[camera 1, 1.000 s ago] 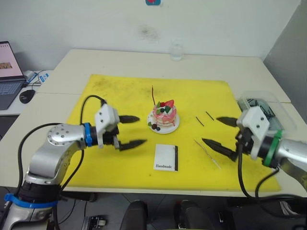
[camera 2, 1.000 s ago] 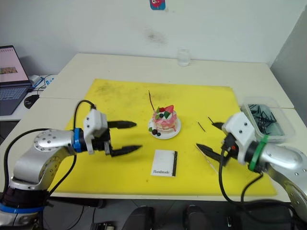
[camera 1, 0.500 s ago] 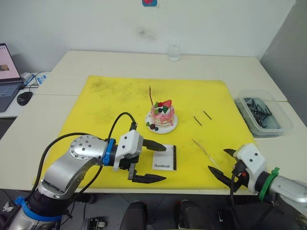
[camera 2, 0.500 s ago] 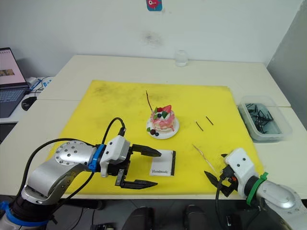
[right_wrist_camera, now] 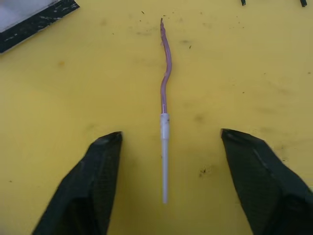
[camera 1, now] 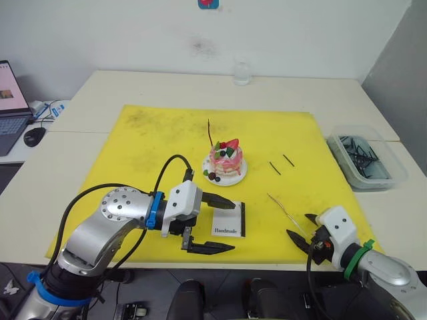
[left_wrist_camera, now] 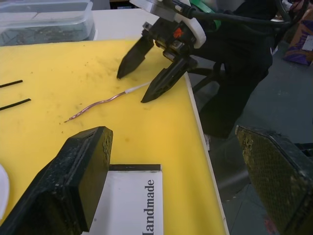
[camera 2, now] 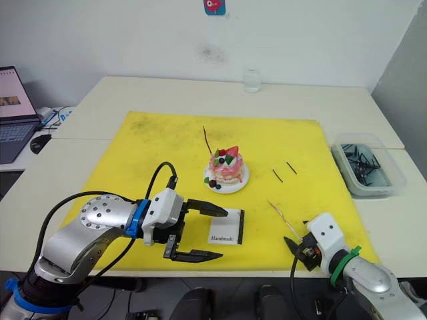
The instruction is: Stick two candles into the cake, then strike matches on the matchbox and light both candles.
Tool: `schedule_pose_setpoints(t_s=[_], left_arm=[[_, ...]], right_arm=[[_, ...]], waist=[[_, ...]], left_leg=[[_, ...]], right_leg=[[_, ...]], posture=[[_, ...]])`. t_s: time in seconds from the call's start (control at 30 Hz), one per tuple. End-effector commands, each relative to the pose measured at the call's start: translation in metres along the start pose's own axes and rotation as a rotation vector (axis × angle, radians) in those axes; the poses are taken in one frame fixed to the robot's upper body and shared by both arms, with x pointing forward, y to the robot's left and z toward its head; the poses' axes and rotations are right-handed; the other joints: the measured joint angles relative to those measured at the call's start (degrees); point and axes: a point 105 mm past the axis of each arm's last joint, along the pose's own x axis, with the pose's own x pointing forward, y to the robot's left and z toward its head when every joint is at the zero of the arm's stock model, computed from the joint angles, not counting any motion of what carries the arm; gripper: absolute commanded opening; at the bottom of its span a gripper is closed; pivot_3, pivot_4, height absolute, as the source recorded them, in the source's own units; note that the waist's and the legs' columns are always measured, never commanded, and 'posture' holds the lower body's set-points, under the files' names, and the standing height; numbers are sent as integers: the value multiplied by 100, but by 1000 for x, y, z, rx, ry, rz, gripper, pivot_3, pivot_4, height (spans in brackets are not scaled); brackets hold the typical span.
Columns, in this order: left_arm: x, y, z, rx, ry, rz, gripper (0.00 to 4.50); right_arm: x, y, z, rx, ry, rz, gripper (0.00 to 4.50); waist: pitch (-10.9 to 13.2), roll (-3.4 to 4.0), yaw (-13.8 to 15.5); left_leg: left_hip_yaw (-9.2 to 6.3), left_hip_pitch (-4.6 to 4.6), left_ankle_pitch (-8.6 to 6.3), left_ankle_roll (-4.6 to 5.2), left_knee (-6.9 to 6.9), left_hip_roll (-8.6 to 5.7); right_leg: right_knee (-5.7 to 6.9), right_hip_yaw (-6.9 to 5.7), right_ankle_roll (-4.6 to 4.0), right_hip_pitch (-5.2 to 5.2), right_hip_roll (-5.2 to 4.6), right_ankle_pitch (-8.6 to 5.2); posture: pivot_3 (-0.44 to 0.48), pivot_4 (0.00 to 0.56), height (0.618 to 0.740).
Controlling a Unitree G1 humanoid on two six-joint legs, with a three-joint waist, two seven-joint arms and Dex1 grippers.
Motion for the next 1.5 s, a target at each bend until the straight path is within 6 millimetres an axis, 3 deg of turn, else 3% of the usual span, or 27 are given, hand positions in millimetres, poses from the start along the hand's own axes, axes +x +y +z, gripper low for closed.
schedule_pose_setpoints(t_s=[0.03,0.23,0.53,0.7,1.0,1.5], left_arm=[[3,-1,7,31,-7,-7,4500],[3,-2,7,31,-8,-2,4500],[2,-6,9,22,-13,1,4500],[3,-8,10,5,-28,-13,4500],[6,-7,11,-3,-39,-37,4500],[7,-8,11,2,-37,-42,4500]], right_arm=[[-1,0,2,-10,3,-7,2131],[-3,1,5,-13,5,-3,27],[-15,-8,25,-42,-17,23,27],[-41,-36,32,-126,38,47,27],[-87,-86,2,-147,159,74,27],[-87,-86,-25,-39,228,101,27]], waist=[[0,0,1],[0,0,2],[0,0,4],[0,0,10],[0,0,19],[0,1,9]], left_leg=[[1,0,0,0,0,-1],[2,0,0,0,2,-2],[3,-1,0,0,1,-3],[2,-1,0,0,1,-5],[7,-2,0,0,1,-6],[4,0,0,0,2,-6]], right_leg=[[0,0,-1,0,0,-1],[0,2,0,2,-1,0],[0,3,8,1,-1,5],[-1,1,10,2,0,6],[-2,-4,9,5,8,4],[1,-1,10,5,8,5]], posture=[[0,150,740],[0,150,740],[0,150,740],[0,150,740],[0,150,740],[0,150,740]])
